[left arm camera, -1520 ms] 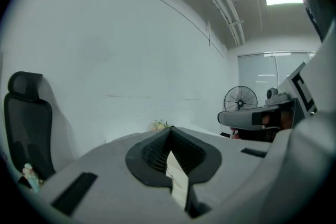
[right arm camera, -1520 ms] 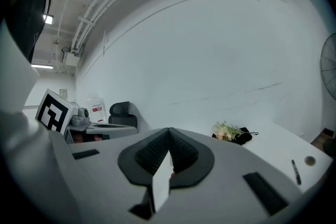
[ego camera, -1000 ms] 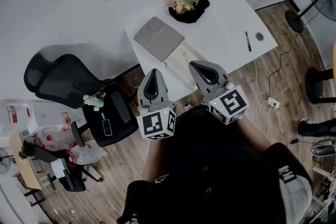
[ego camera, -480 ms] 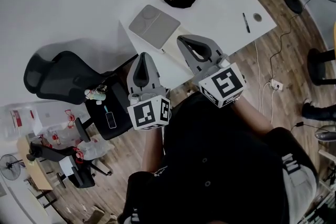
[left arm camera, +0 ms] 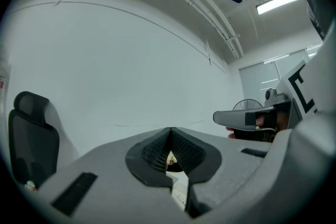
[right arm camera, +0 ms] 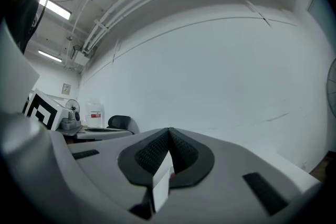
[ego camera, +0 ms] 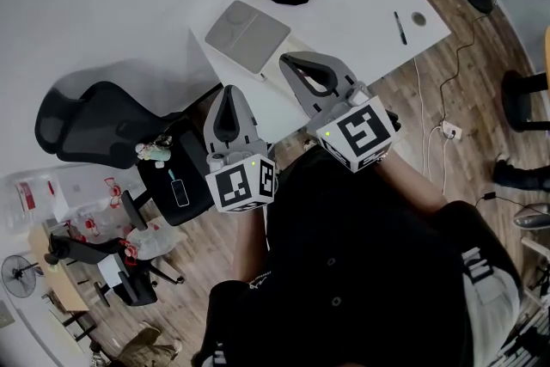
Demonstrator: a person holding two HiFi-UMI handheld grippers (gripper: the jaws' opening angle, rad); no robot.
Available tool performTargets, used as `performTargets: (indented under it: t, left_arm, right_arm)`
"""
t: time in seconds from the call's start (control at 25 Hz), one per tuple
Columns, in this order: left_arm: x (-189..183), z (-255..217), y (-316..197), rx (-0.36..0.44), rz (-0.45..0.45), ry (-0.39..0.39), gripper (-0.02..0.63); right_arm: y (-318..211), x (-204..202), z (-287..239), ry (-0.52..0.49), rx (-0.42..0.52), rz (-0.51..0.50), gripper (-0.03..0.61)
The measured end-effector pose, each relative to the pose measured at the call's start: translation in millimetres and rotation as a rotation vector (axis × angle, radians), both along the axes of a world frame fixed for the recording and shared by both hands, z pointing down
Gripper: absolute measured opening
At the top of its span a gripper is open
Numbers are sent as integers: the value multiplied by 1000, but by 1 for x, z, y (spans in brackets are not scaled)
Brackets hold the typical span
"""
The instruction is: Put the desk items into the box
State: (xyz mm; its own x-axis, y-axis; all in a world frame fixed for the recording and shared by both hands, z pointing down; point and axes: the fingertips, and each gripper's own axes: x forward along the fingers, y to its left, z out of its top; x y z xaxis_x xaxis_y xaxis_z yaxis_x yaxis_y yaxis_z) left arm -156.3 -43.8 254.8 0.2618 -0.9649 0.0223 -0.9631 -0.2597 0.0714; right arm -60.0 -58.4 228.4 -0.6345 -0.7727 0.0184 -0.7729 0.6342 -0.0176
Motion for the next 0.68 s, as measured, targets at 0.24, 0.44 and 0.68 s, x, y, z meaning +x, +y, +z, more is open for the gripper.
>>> performTargets:
  t: [0.24,0.44,0.68]
  left_arm:
    - [-4,2,0,-5,-8,-1,8]
    - [-4,7,2,-16,-9,6,8]
    - [-3,12,-2,-28,-3,0,8]
  right_arm:
    - [-2,-4,2,6,-4,-9,-2]
    - [-1,-7,4,15,-8,-27,-2]
    - [-8,-11,9,18,-26,-31,-2]
